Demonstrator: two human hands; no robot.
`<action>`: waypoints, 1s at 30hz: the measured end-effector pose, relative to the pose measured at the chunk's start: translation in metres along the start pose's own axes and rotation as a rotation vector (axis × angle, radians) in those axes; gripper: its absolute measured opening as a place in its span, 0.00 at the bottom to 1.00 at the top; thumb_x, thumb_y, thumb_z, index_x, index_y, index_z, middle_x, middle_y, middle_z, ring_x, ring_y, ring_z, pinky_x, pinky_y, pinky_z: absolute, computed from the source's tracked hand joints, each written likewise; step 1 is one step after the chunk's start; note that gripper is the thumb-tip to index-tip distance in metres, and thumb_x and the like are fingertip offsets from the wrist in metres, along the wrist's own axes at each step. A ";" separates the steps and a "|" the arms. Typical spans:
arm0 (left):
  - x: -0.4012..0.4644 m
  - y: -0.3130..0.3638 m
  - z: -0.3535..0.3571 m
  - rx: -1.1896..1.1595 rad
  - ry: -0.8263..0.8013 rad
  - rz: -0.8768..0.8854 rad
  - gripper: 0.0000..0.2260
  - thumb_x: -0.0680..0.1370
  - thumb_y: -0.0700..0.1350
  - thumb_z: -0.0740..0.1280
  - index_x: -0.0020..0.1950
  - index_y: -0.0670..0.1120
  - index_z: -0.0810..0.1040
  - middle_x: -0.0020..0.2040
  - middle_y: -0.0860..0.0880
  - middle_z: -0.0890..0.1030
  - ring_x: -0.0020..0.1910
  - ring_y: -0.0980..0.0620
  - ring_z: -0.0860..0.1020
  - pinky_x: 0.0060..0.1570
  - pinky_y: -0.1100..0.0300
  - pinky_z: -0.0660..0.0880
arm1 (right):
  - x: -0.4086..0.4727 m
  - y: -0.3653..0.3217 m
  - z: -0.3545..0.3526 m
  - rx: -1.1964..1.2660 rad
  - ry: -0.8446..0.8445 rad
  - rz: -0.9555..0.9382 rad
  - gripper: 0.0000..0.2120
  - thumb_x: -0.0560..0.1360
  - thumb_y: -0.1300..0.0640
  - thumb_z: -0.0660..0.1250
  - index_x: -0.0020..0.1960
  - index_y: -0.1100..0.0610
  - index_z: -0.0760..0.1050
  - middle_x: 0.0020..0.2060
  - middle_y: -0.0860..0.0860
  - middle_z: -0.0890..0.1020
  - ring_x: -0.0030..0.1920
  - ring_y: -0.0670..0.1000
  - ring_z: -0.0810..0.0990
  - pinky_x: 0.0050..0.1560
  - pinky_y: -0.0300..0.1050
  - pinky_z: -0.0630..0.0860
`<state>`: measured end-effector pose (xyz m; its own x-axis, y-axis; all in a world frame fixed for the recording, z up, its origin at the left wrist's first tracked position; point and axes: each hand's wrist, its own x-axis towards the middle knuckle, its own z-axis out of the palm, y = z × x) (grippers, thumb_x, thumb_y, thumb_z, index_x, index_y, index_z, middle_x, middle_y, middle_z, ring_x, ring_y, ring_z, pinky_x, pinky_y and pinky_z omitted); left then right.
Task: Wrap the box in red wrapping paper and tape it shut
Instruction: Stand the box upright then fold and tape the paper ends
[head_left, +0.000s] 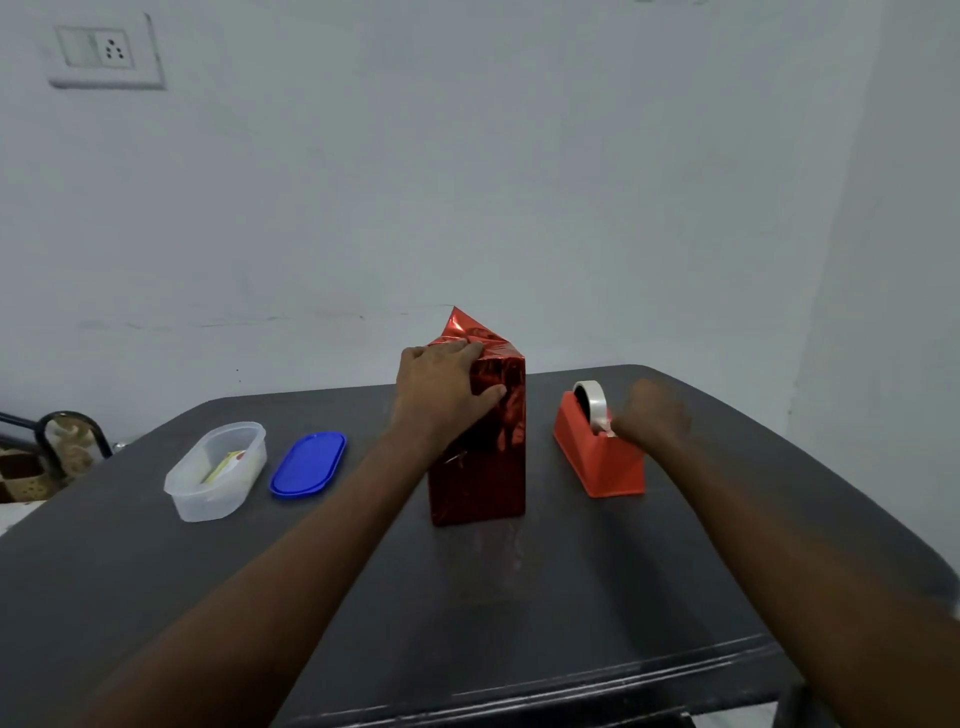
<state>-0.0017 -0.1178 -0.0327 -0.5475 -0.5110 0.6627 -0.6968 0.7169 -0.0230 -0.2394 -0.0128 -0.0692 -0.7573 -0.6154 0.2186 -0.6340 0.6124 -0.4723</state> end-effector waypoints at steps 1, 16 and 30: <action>-0.001 0.000 0.000 -0.001 0.000 0.001 0.30 0.76 0.65 0.63 0.73 0.50 0.70 0.70 0.50 0.74 0.69 0.49 0.72 0.68 0.51 0.61 | 0.004 0.000 0.001 0.084 -0.040 0.064 0.08 0.71 0.59 0.70 0.49 0.59 0.76 0.45 0.56 0.84 0.42 0.59 0.86 0.40 0.45 0.80; 0.002 -0.003 0.002 0.006 -0.014 -0.011 0.31 0.76 0.66 0.62 0.74 0.51 0.69 0.72 0.49 0.72 0.71 0.49 0.70 0.70 0.49 0.61 | 0.008 0.009 0.006 1.028 -0.111 0.421 0.18 0.66 0.61 0.71 0.55 0.66 0.78 0.50 0.60 0.79 0.41 0.59 0.80 0.28 0.53 0.80; -0.001 -0.002 0.001 0.009 -0.021 -0.006 0.31 0.76 0.66 0.62 0.74 0.50 0.69 0.72 0.48 0.72 0.71 0.48 0.70 0.70 0.49 0.61 | -0.049 0.029 0.064 1.100 0.180 0.560 0.10 0.77 0.58 0.71 0.38 0.59 0.79 0.32 0.53 0.80 0.30 0.49 0.77 0.40 0.47 0.79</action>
<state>-0.0002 -0.1186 -0.0338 -0.5527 -0.5251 0.6472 -0.7042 0.7095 -0.0257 -0.2110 0.0036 -0.1482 -0.9463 -0.2747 -0.1705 0.1843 -0.0248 -0.9826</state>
